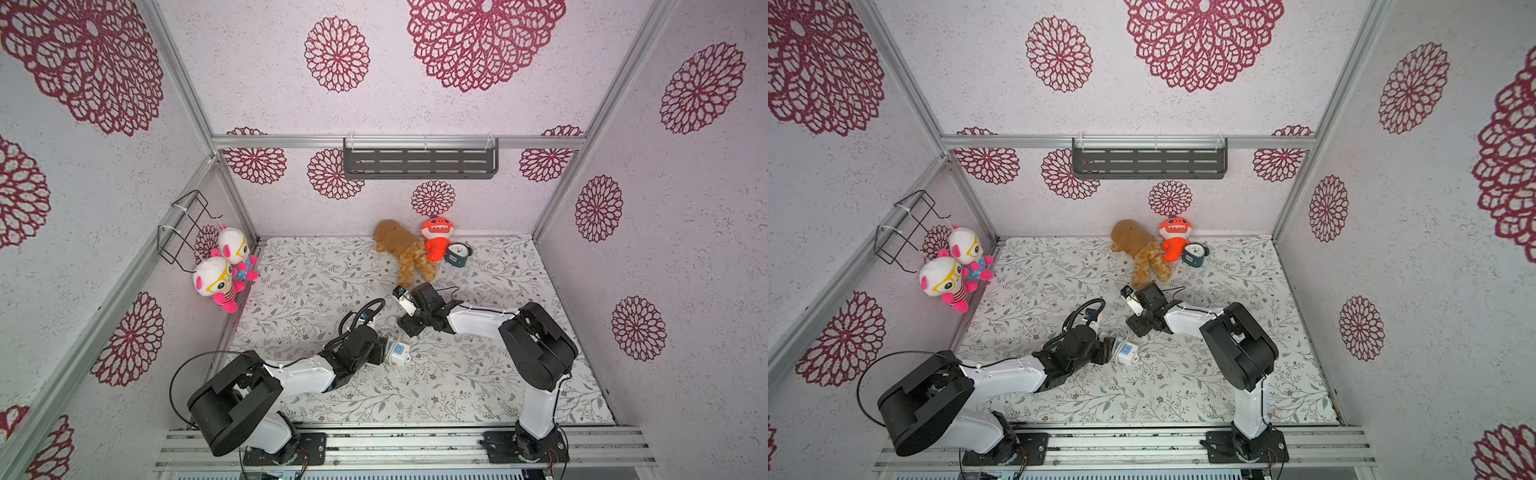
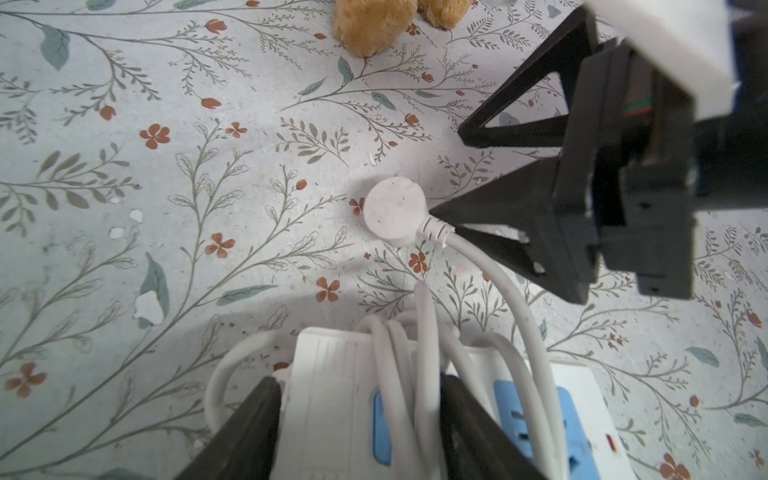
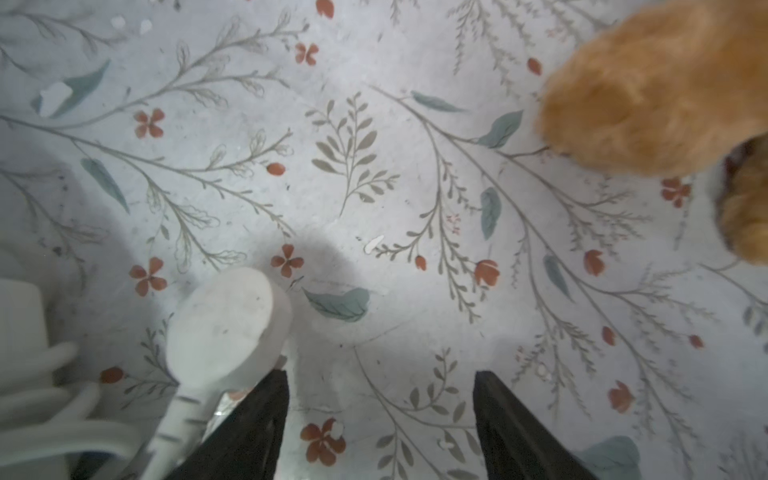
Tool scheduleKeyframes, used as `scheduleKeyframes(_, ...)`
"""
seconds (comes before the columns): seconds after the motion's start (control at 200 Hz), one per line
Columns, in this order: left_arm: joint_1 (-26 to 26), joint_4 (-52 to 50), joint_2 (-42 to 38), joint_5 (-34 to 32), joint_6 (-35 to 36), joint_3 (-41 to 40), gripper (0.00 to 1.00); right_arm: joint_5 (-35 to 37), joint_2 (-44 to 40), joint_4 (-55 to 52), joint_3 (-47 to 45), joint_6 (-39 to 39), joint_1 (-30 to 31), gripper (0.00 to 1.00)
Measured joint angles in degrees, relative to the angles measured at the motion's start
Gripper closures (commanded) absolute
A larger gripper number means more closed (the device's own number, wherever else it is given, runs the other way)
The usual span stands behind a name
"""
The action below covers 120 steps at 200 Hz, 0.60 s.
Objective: Wrap the cord around the power strip
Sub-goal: Adjust the power cord at the power strip.
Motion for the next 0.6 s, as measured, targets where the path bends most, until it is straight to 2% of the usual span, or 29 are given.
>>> scheduleKeyframes(0.29, -0.3, -0.3, -0.3, -0.5, 0.0, -0.2, 0.37, -2.4, 0.2, 1.5, -0.8, -1.8, 0.2, 0.26)
scheduleKeyframes(0.6, -0.4, -1.7, -0.9, -0.5, 0.0, 0.1, 0.37, 3.8, -0.1, -2.7, 0.9, -6.6, -0.9, 0.24)
